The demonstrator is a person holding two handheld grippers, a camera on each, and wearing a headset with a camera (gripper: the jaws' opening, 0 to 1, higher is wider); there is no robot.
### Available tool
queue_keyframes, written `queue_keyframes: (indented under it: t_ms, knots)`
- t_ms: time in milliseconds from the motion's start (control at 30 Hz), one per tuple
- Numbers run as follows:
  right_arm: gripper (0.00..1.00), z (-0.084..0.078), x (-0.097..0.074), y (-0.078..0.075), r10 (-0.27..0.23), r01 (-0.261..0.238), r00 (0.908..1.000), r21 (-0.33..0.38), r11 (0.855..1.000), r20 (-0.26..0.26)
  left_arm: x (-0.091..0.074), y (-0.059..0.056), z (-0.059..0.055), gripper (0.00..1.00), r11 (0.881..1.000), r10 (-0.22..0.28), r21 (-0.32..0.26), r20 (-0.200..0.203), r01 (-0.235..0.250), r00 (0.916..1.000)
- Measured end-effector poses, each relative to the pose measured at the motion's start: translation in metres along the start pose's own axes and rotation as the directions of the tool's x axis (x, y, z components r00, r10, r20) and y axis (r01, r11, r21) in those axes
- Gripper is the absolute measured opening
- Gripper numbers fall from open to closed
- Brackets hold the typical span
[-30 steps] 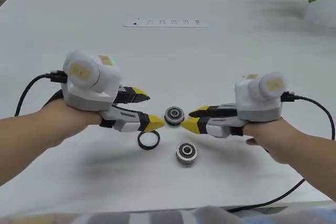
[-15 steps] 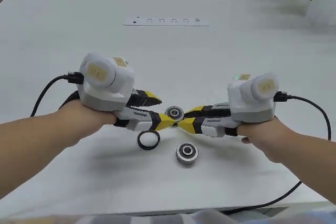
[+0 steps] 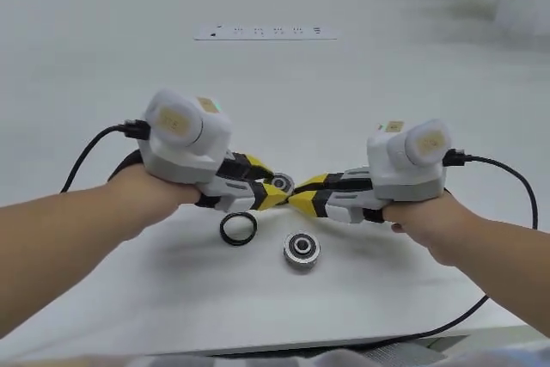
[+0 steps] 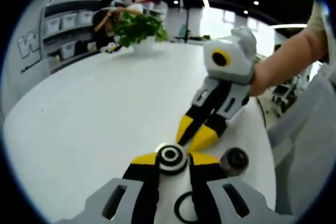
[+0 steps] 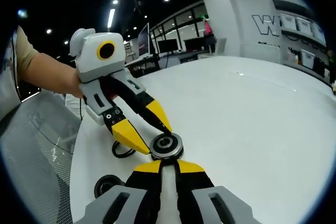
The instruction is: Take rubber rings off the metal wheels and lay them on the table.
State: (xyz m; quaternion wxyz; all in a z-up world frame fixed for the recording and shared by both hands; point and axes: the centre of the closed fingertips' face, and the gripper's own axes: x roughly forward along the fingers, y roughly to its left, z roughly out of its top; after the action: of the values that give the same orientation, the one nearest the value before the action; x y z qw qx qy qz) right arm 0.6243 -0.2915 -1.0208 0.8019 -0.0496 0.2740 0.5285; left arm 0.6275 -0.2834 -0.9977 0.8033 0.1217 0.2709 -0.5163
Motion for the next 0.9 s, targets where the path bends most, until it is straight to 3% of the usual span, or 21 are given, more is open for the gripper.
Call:
queue_keyframes:
  t_ms: [333,500,567,733,900]
  knots:
    - [0.01,0.0,-0.001,0.001,-0.013,0.013,0.9999,0.015,1.0,0.006,0.002,0.005,-0.001,0.14,0.999,0.04,0.034,-0.004,-0.04,0.9992]
    - [0.0,0.001,-0.001,-0.002,-0.023,0.02,0.9994,0.095,0.995,0.027,0.002,0.006,-0.002,0.14,0.998,0.05,0.045,-0.008,-0.049,0.9987]
    - [0.0,0.001,-0.001,-0.003,-0.029,0.023,0.9988,0.145,0.989,0.04,0.002,0.007,-0.002,0.14,0.997,0.059,0.054,-0.01,-0.058,0.9982]
    - [0.0,0.003,-0.002,-0.007,-0.041,0.01,0.9947,0.309,0.951,0.094,0.002,0.007,-0.001,0.13,0.995,0.075,0.065,-0.013,-0.074,0.9971]
    - [0.0,0.003,-0.006,-0.008,-0.05,-0.007,0.9896,0.391,0.92,0.135,0.002,0.006,-0.001,0.13,0.995,0.086,0.061,-0.014,-0.085,0.9962]
